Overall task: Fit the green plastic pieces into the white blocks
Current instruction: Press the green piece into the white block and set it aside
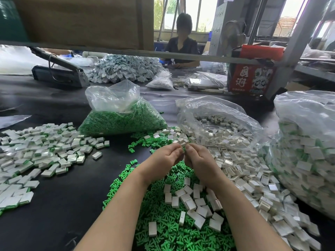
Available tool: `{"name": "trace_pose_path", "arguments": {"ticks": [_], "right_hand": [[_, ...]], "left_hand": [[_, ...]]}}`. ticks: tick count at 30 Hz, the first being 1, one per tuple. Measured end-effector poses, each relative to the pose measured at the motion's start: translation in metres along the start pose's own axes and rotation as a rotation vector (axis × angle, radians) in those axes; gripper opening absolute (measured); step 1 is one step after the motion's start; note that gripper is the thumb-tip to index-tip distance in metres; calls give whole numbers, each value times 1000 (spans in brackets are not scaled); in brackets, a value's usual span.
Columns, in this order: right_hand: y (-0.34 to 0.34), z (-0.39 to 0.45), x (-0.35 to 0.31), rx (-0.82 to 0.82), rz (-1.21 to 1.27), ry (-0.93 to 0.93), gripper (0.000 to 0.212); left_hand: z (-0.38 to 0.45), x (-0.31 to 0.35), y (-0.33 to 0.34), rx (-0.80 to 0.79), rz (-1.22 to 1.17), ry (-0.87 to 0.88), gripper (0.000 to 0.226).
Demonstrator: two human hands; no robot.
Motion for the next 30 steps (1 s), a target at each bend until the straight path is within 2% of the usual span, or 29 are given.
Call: {"name": "trace_pose_path", "arguments": {"ticks": [3,7,11,15,24,30], "right_hand": [[-1,1,1,5,-82,-17,39],[1,2,4,-4,-366,-58,34],[4,1,7,-12,-511,-45,36],[5,1,11,-16,-542,-25,40],[2,1,9,-38,-624,-17,48],[2,0,7,-47,-632,-34,49]], "left_hand": [[3,-2,2,39,59,14,20],[6,-3,5,84,155,17,31],[7,-5,4,78,187,23,22],[9,-8,5,95,301,51,22],[9,-14,8,85,377,66,20],[8,-12,11,88,383,64,29]]}}
Point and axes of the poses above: each hand's wrist, its own z-axis towards the middle knuckle, its own y-axis out of the palm, x = y × z, the point moved 3 cm from there along z, towards the middle knuckle, and after that the axes turned 5 degrees about -y, right-handed, at the moved point
